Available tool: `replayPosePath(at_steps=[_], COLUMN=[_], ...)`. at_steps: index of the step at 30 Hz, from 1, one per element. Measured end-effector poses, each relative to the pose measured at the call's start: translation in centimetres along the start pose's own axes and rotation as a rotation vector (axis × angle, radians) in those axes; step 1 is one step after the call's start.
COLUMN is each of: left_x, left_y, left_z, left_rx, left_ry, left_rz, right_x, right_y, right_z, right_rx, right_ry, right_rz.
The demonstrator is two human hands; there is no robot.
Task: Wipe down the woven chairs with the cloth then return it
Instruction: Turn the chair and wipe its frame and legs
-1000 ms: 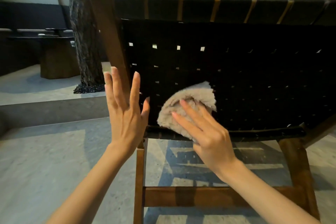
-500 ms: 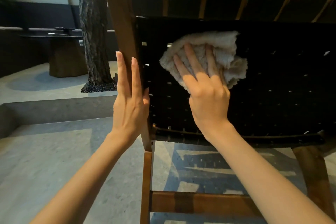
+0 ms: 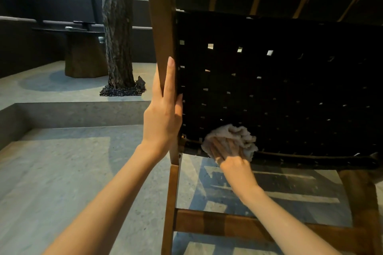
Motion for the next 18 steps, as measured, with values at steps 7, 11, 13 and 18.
replayPosePath(at_steps=[7,11,13,18], left_x=[-0.9,-1.7,-1.6,-1.9], left_y=[-0.7,0.4,1.4,2.5], left_z=[0.5,0.6,0.6,1.0], left_rx=[-0.015,0.048,0.074,-0.033], left_ry=[0.06,0.105,0.136,0.165], left_rz=[-0.136,-0.17,-0.174,-0.329], right_x=[-3.5,-10.4,-13.8,-19.4], right_y=[0.4,0.8,1.6,4.1], right_z=[-0.6,-3.1,-3.4,1.4], right_rx=[0.1,-0.033,-0.106,-0.069], right_ry=[-0.032,-0.648,-0.928,-0.996], right_rz=[0.33,0.434,0.416,0.501])
Point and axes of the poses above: each hand's wrist, its own z-axis towards the middle knuckle, its own x-axis out of the palm, y = z × x, the point moved 2 cm from there along z, towards the middle knuckle, and after that the axes turned 4 degrees about -x, right-handed, at the moved point
